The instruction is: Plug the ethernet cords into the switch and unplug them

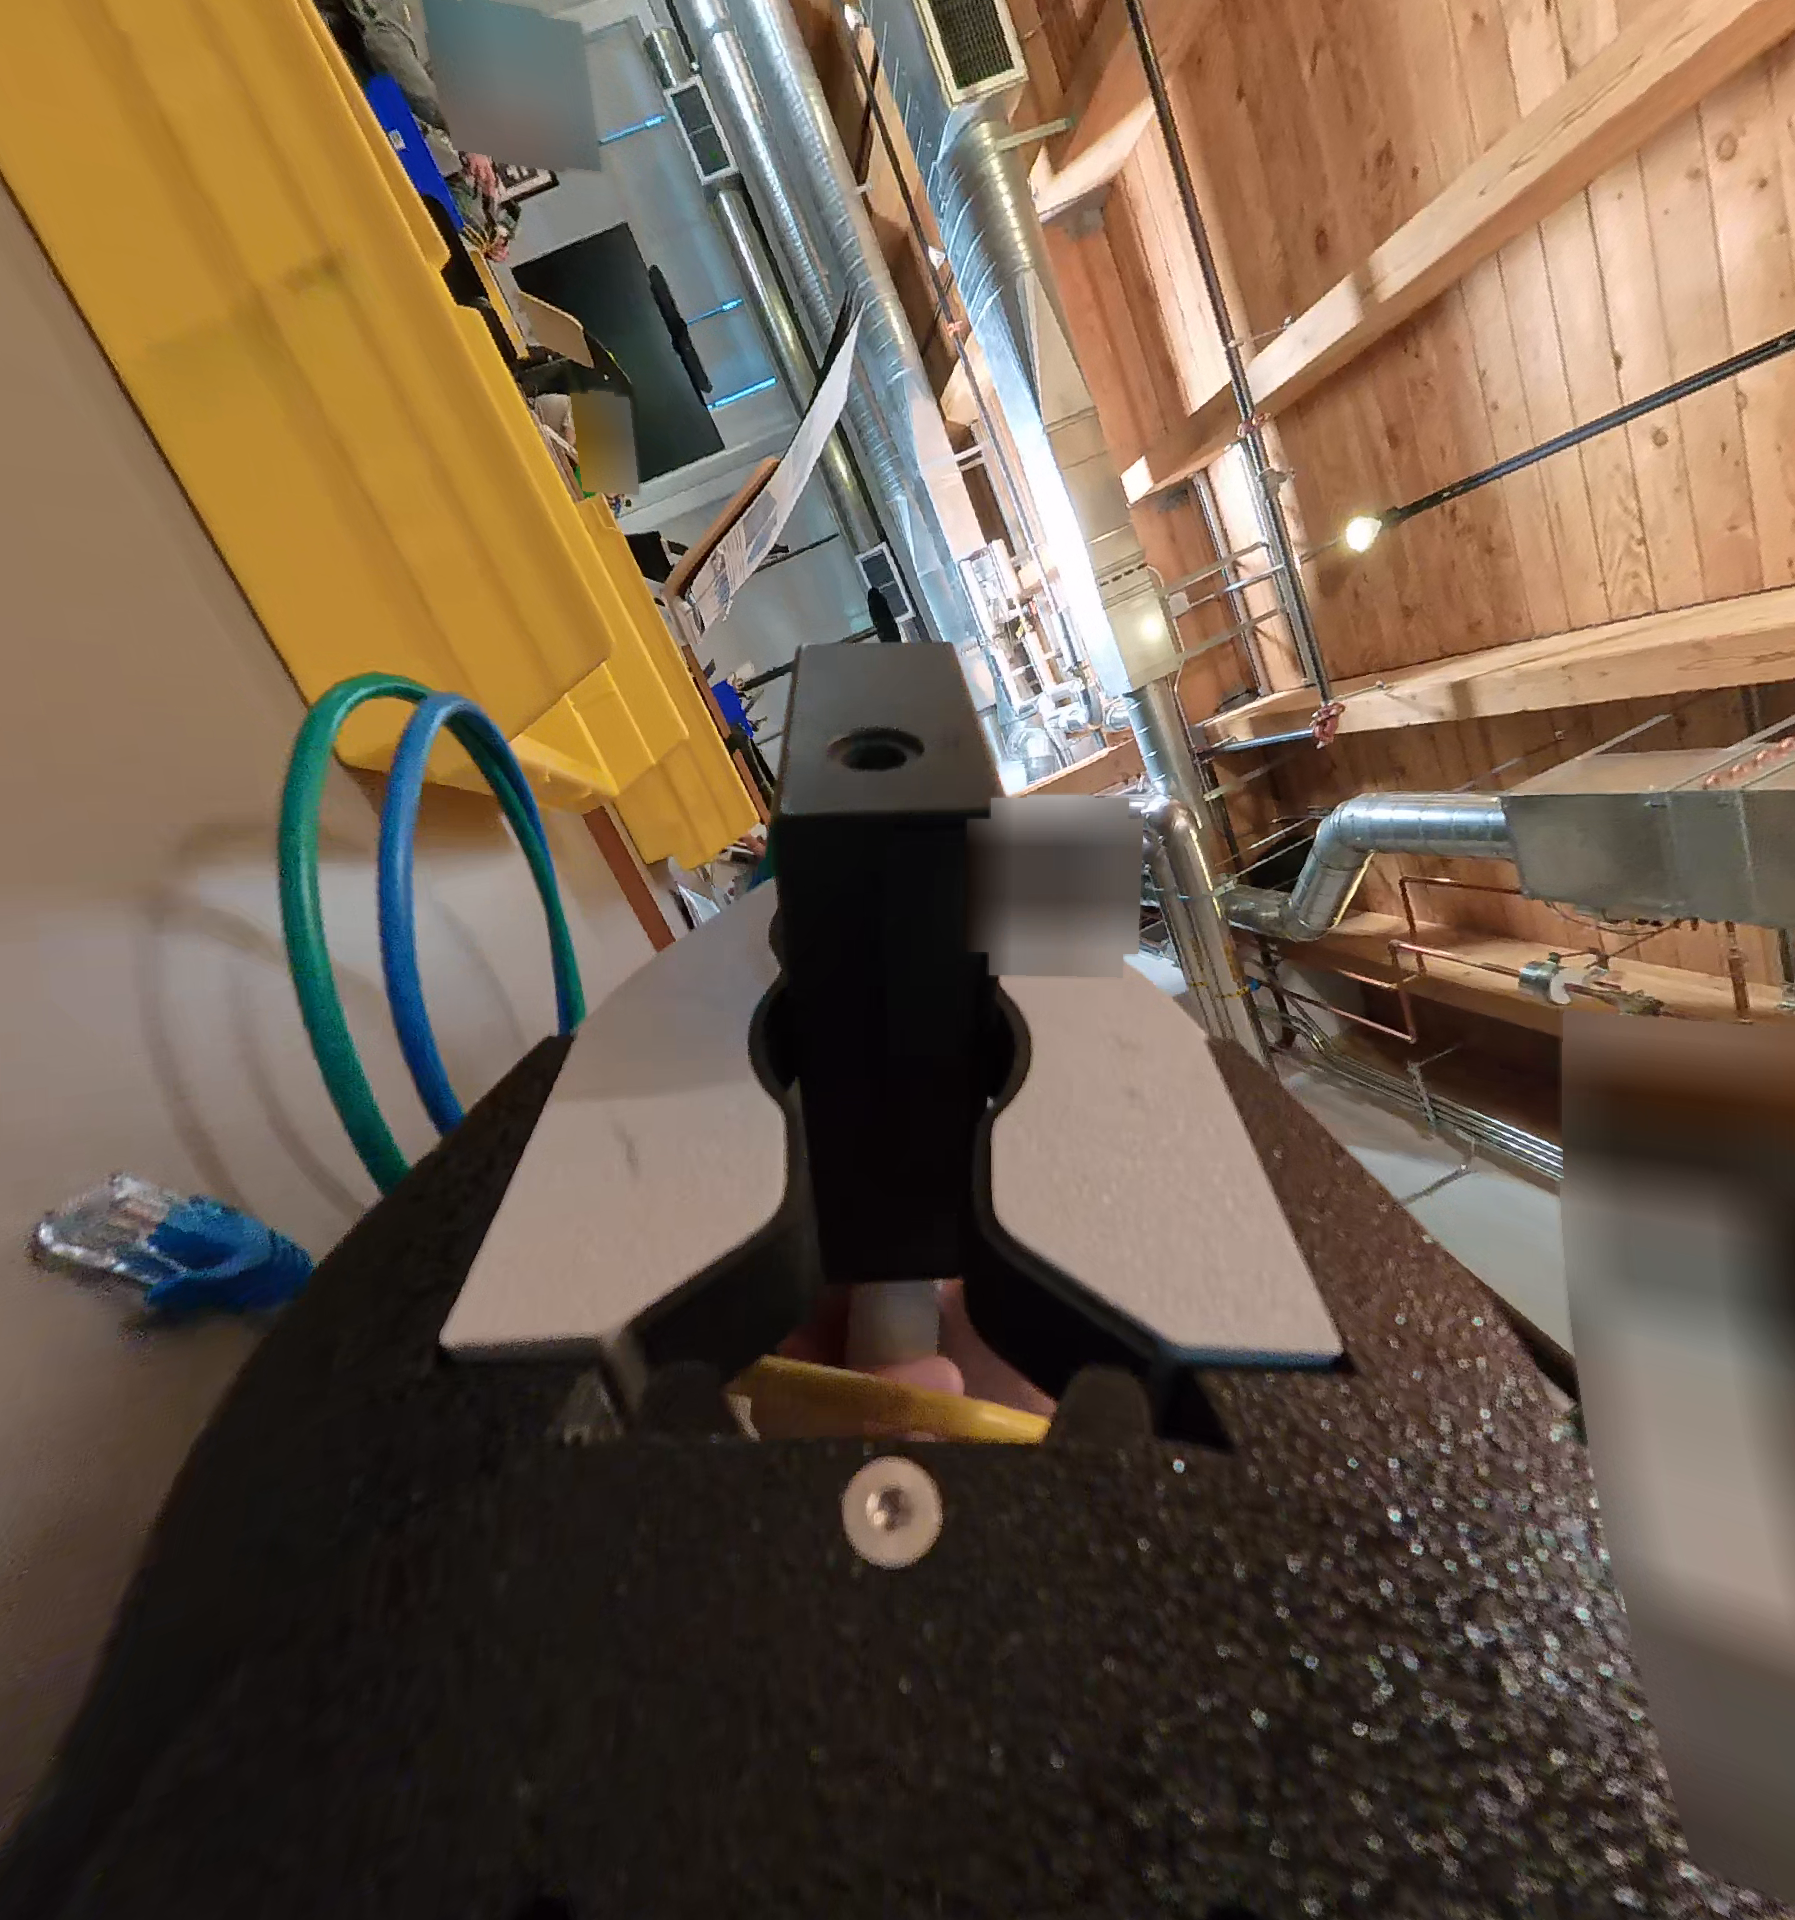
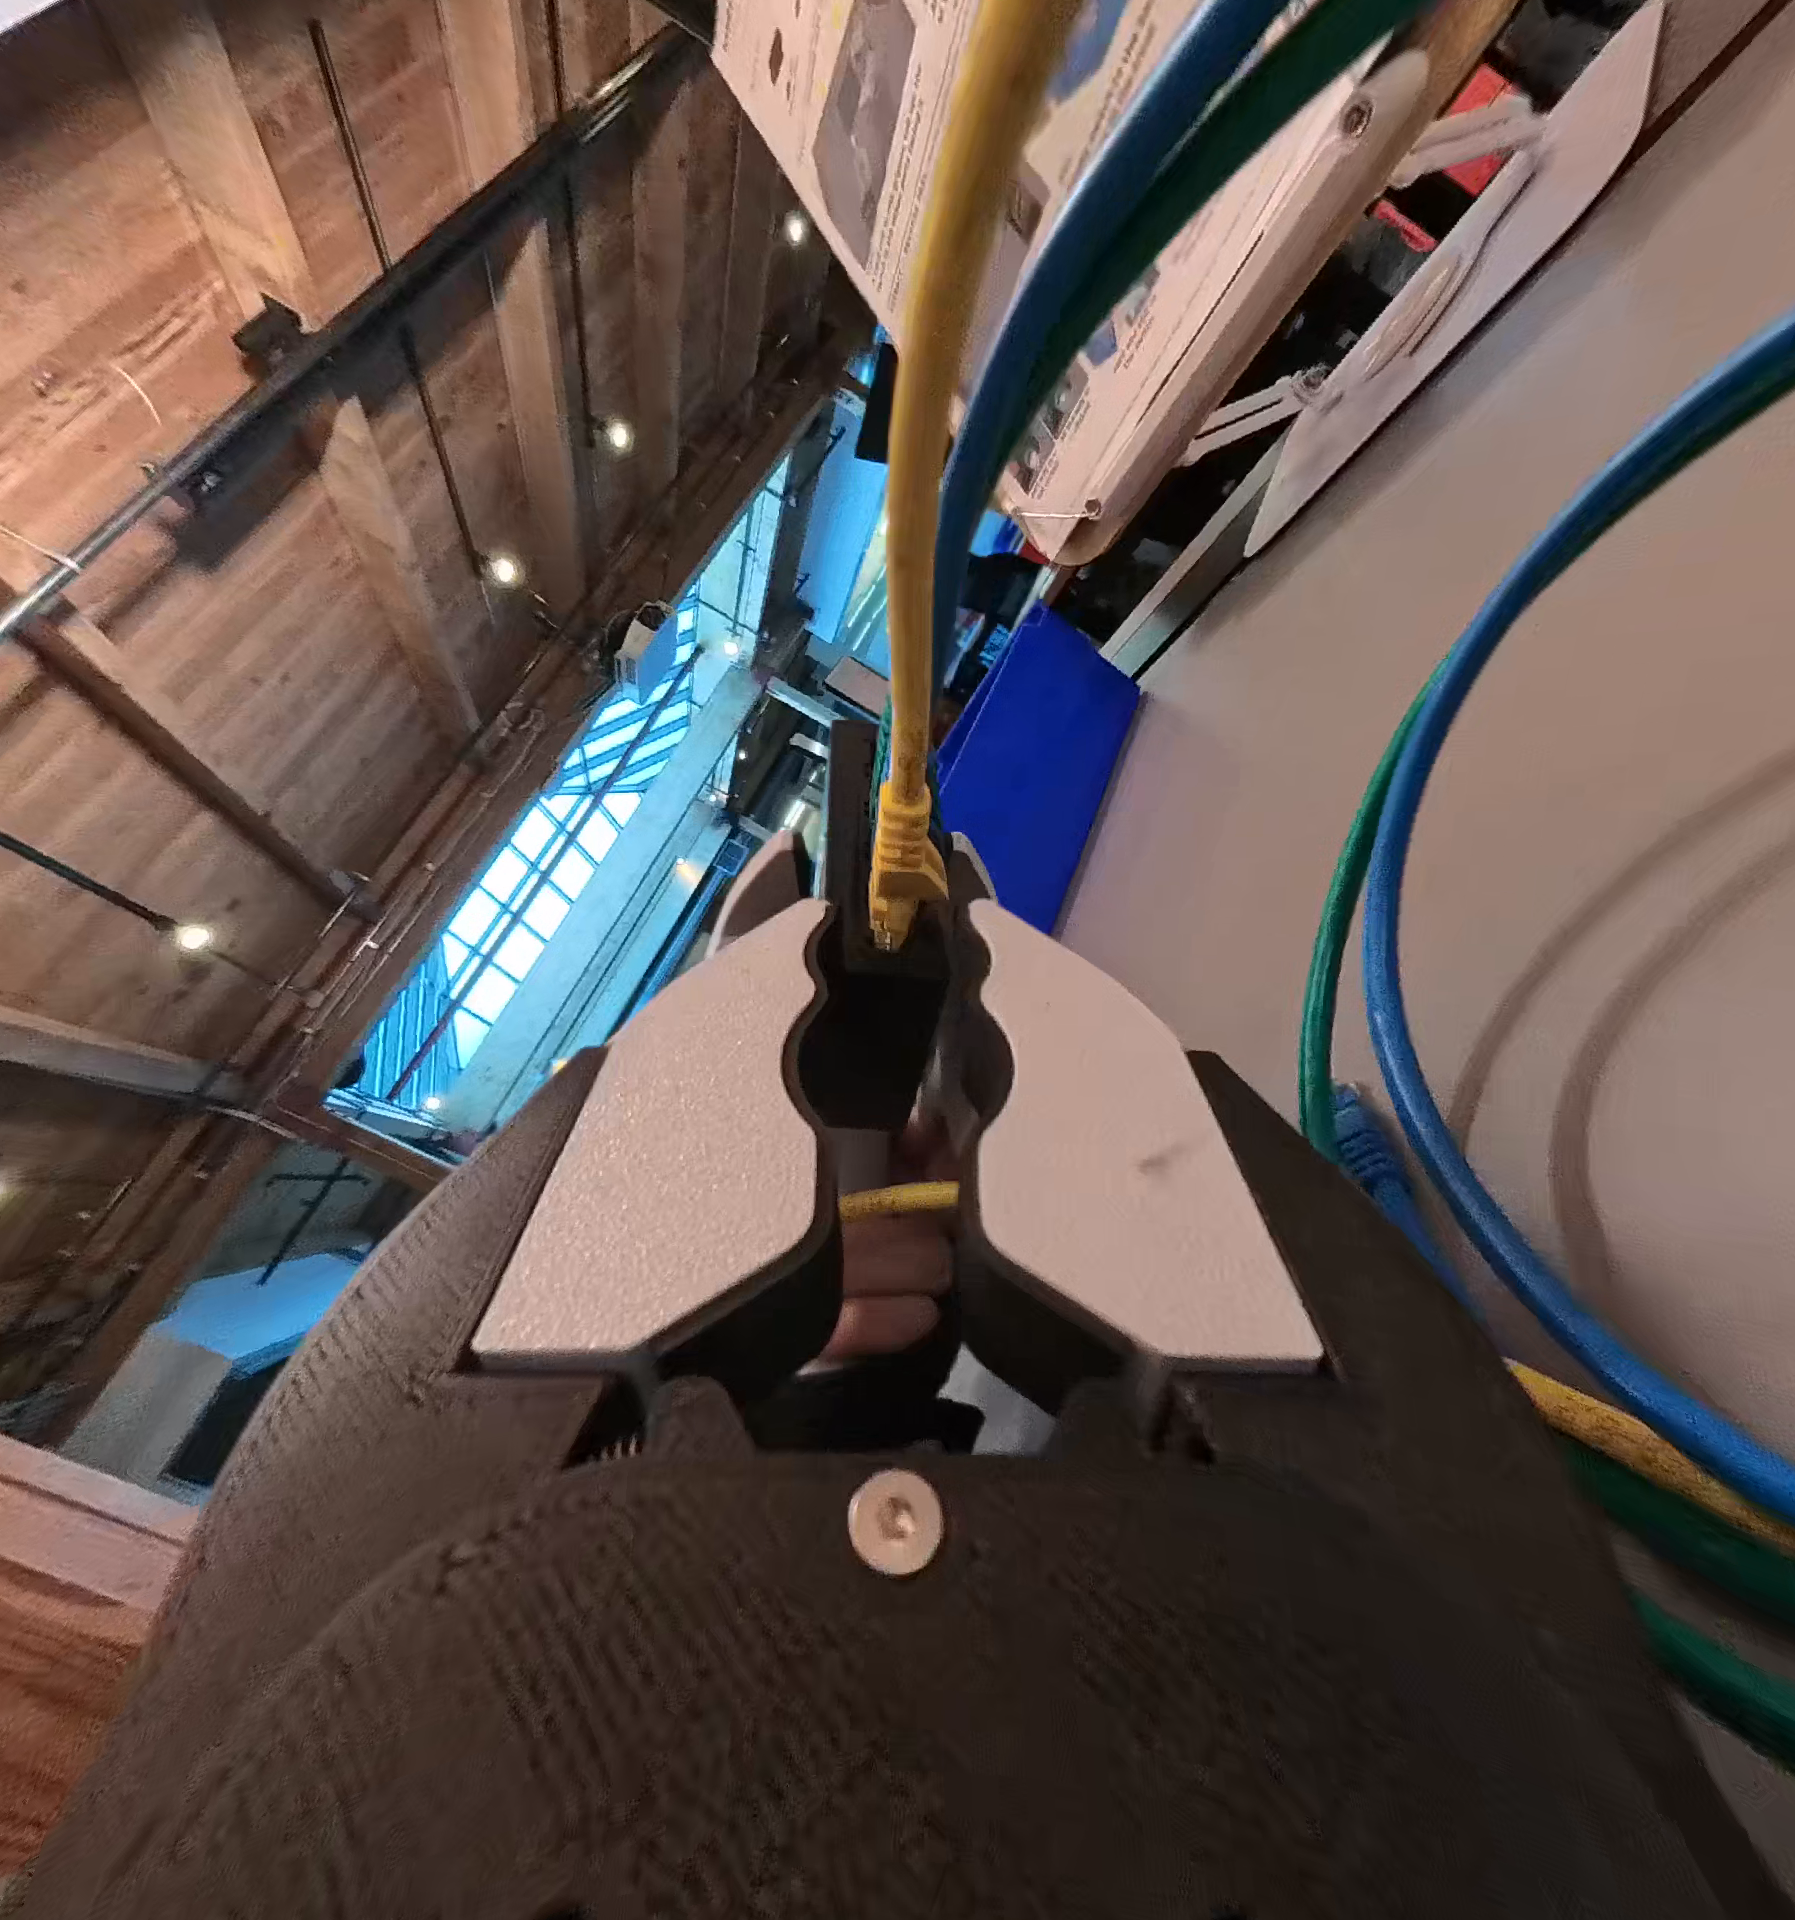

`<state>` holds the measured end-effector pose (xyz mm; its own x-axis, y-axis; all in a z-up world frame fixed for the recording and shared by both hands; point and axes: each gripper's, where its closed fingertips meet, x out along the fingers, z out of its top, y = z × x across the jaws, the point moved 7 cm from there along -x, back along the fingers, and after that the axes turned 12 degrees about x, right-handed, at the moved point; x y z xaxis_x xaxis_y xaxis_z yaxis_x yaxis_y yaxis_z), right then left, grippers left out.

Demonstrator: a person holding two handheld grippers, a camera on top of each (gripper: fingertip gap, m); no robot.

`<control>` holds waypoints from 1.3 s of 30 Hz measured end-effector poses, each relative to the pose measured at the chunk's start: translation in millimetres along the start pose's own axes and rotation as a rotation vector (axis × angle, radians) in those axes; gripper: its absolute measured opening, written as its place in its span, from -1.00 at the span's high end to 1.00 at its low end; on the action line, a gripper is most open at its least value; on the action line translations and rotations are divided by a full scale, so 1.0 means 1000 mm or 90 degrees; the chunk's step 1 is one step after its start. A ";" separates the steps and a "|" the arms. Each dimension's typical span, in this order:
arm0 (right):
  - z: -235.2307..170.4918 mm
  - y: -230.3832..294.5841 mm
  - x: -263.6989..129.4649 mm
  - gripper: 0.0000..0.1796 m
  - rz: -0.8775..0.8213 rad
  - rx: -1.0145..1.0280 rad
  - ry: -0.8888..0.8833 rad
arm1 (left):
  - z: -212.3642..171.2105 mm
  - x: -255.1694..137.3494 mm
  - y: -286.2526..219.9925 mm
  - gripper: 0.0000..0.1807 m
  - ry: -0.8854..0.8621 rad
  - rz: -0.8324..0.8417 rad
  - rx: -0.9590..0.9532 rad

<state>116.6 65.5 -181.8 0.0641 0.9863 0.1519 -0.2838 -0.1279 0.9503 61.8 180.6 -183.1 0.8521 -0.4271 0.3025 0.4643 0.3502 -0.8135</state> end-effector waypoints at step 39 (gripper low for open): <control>-0.045 -0.011 0.036 0.86 0.016 -0.011 -0.078 | 0.010 -0.053 0.006 0.65 -0.030 0.046 0.086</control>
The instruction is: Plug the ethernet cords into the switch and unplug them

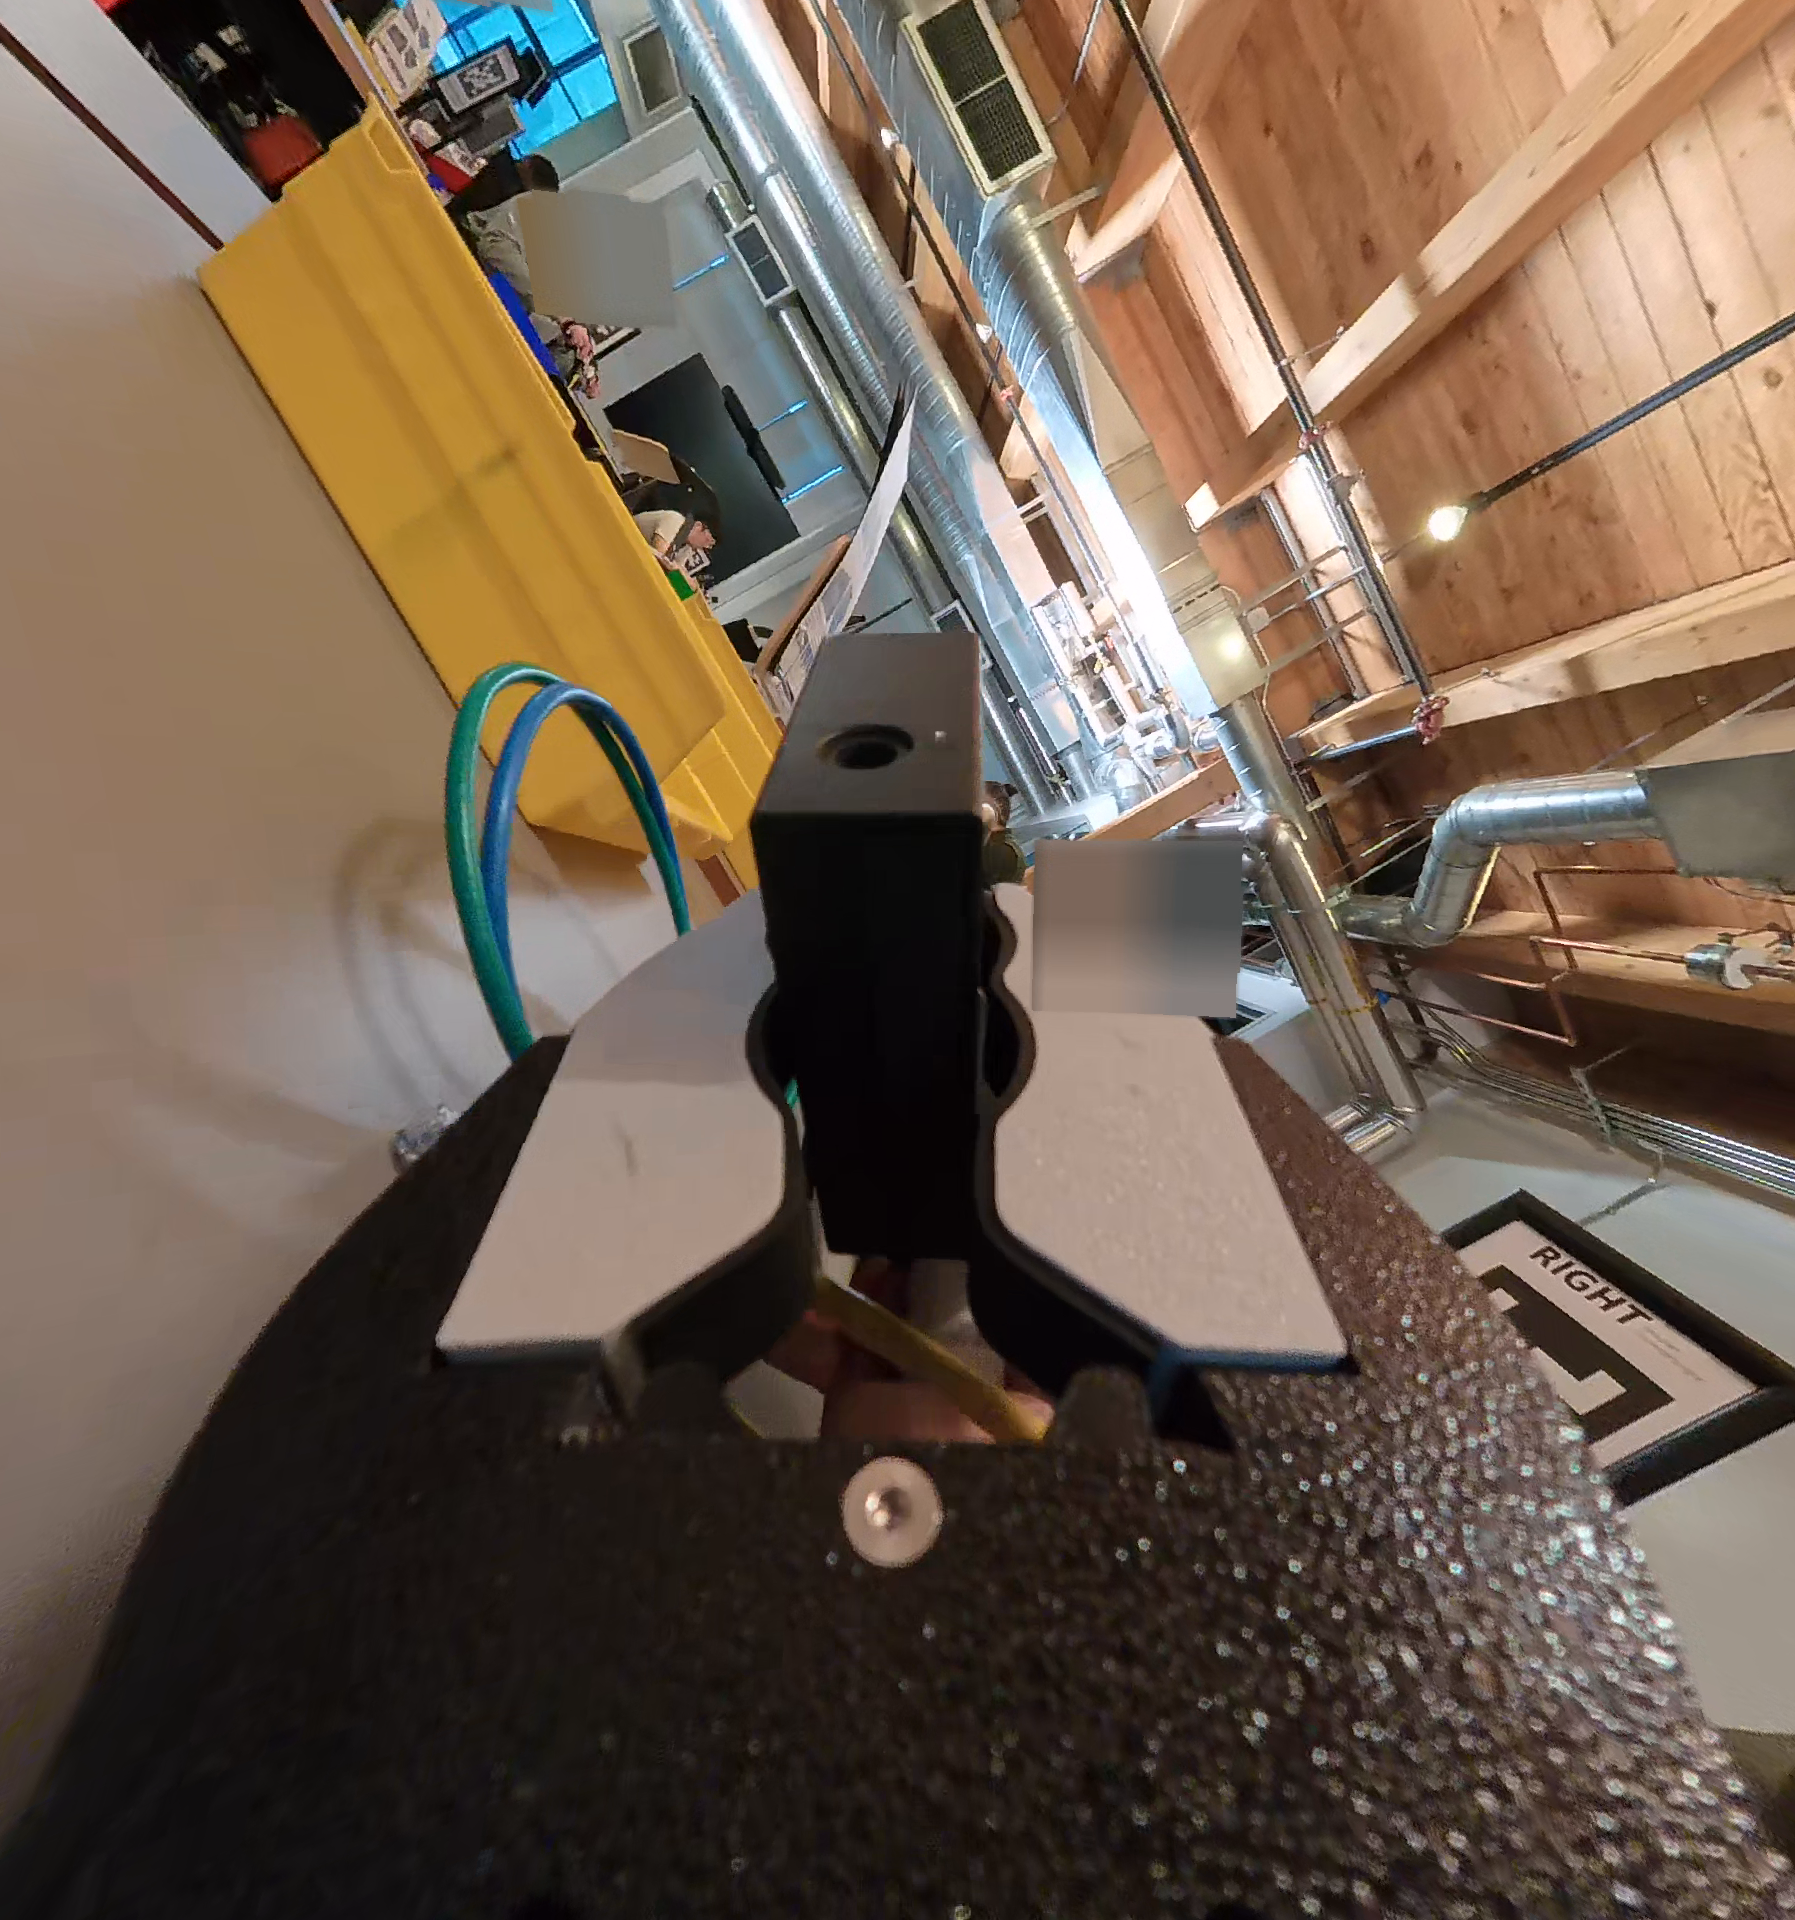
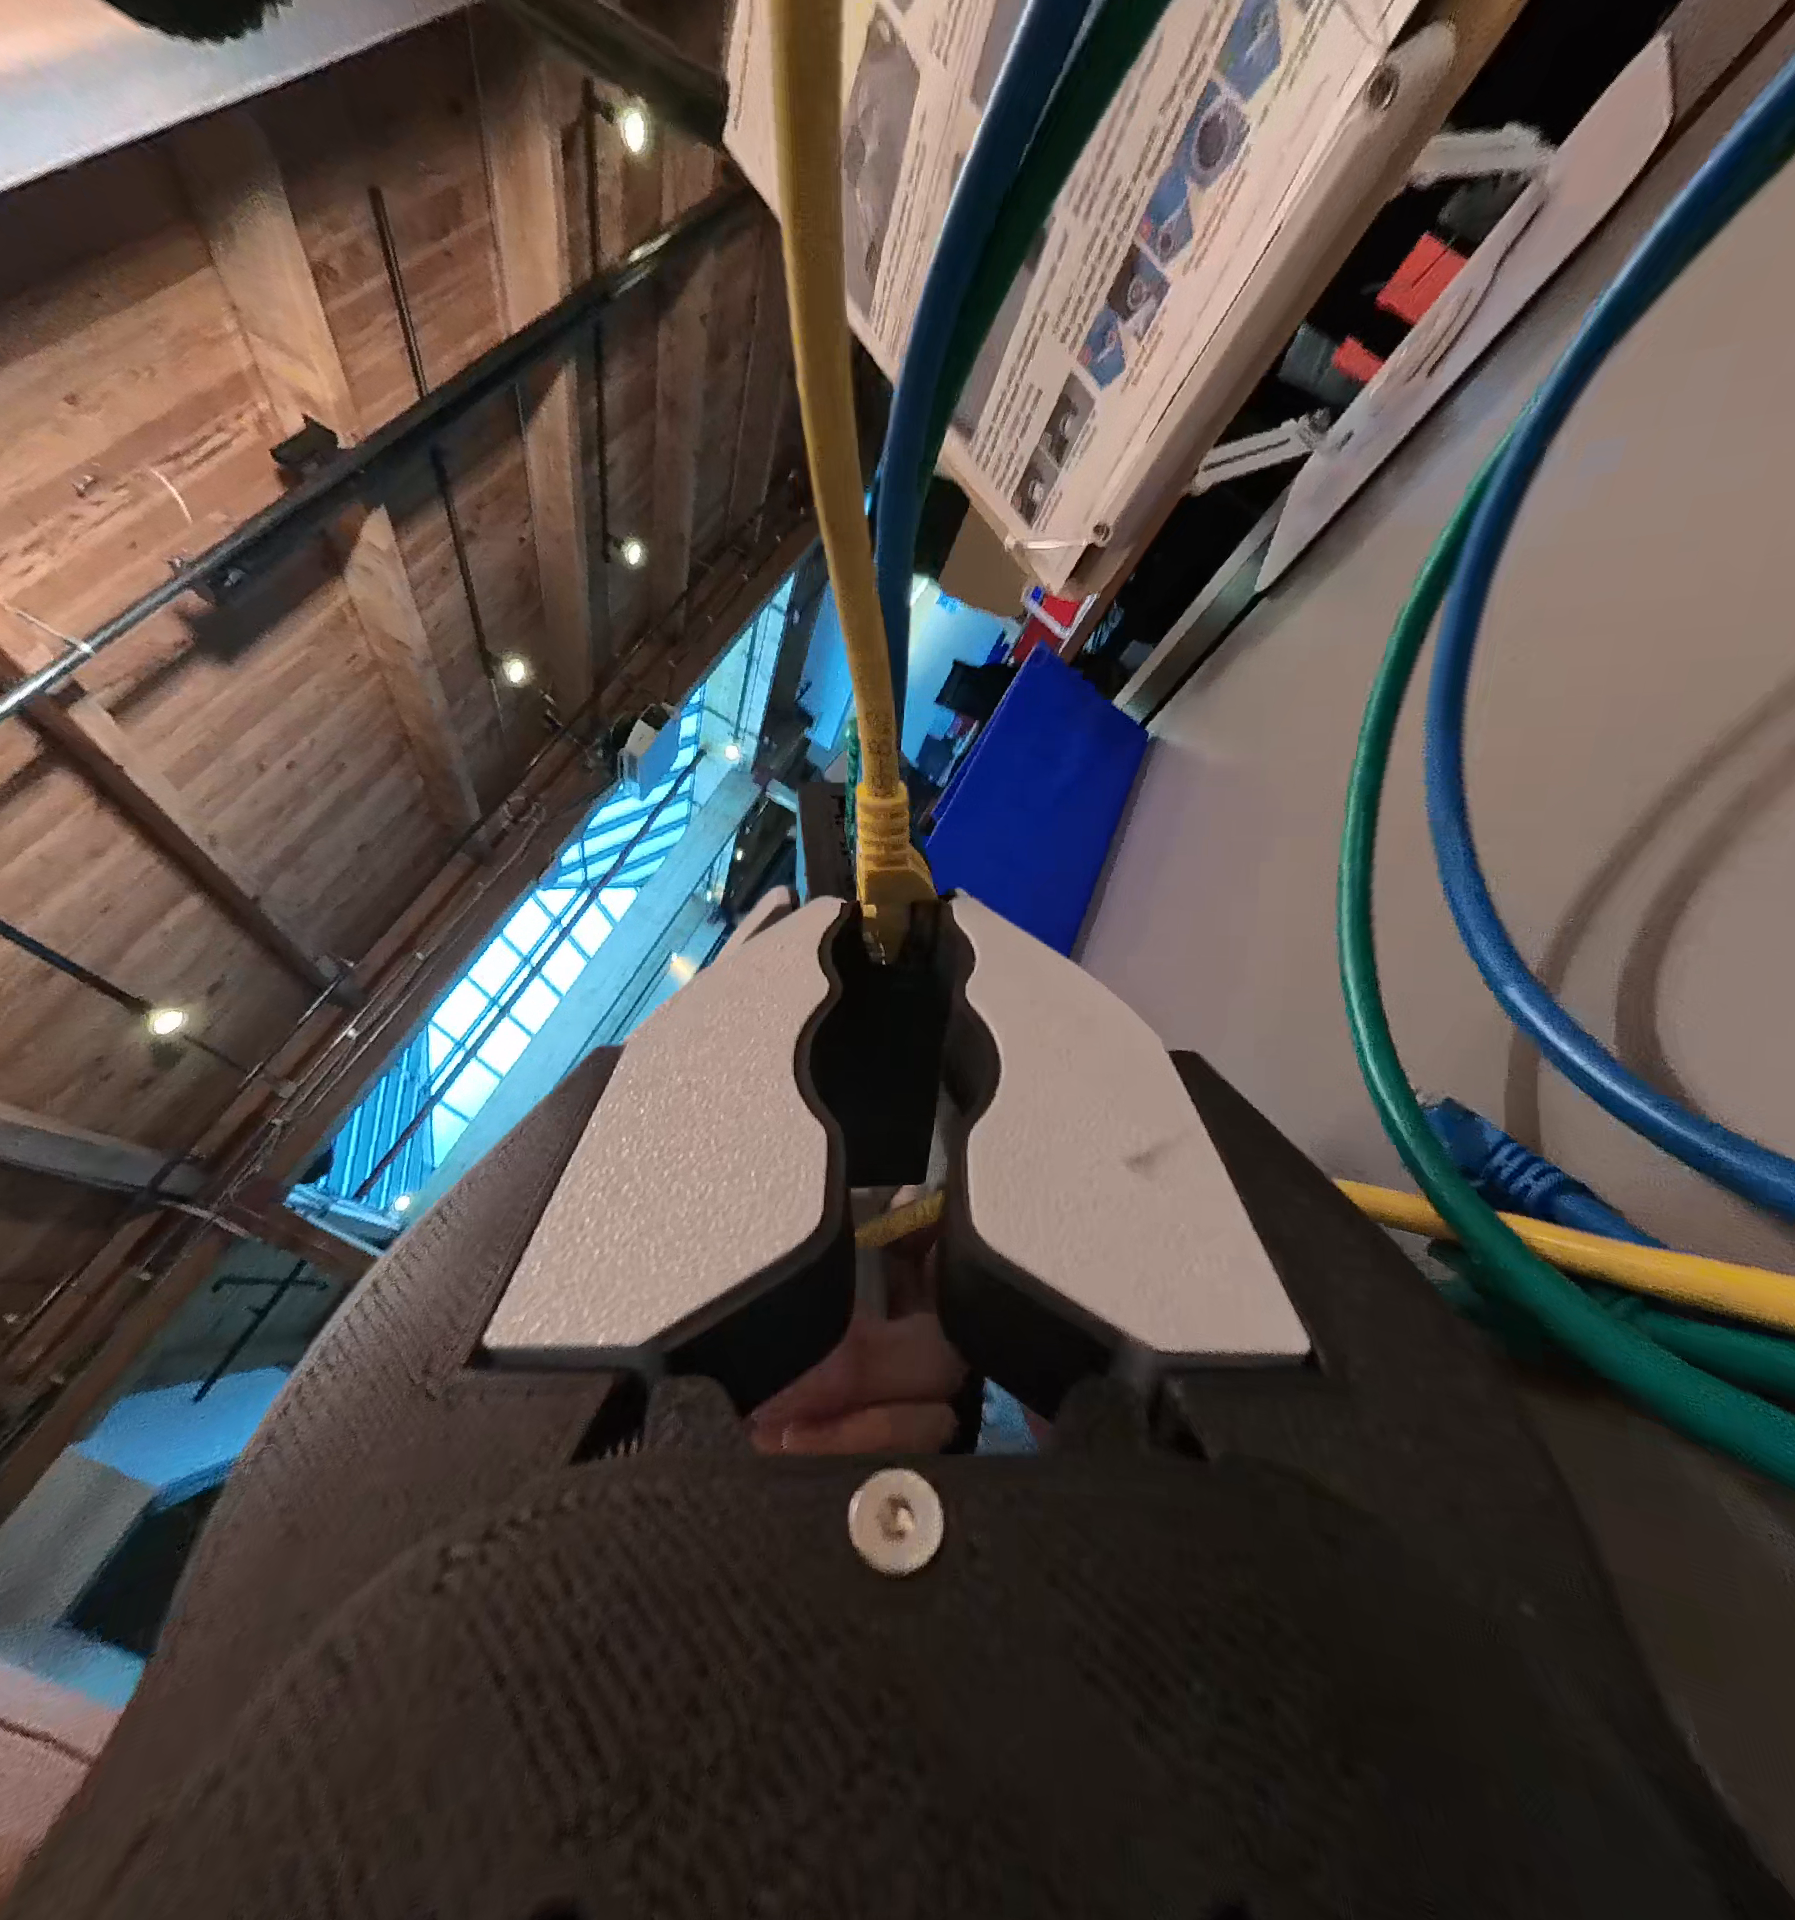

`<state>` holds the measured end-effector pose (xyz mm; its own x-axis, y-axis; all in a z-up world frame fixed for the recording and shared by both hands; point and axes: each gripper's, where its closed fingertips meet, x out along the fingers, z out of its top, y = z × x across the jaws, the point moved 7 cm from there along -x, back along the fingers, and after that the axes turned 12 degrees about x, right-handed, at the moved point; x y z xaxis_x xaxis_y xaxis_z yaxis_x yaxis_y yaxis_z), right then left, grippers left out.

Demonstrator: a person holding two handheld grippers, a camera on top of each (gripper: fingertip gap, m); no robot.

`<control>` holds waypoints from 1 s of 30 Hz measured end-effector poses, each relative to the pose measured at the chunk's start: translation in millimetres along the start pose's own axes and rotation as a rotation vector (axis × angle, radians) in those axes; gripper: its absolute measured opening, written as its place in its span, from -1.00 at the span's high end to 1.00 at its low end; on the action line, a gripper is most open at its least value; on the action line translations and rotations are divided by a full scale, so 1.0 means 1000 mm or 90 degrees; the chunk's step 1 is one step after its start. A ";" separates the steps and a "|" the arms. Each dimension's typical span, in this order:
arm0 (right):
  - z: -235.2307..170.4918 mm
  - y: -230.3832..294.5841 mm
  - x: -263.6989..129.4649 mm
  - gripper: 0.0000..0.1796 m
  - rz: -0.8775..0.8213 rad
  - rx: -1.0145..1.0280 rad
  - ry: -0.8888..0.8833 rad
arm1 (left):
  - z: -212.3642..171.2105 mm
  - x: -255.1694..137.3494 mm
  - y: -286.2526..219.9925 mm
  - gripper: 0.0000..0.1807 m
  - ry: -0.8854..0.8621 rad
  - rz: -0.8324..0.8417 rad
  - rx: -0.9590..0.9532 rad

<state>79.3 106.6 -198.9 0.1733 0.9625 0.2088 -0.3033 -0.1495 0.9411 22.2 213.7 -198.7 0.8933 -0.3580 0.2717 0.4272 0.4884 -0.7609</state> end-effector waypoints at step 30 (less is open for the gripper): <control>-0.007 -0.005 -0.001 0.84 -0.032 0.052 -0.061 | 0.005 -0.008 0.008 0.71 -0.004 0.008 -0.047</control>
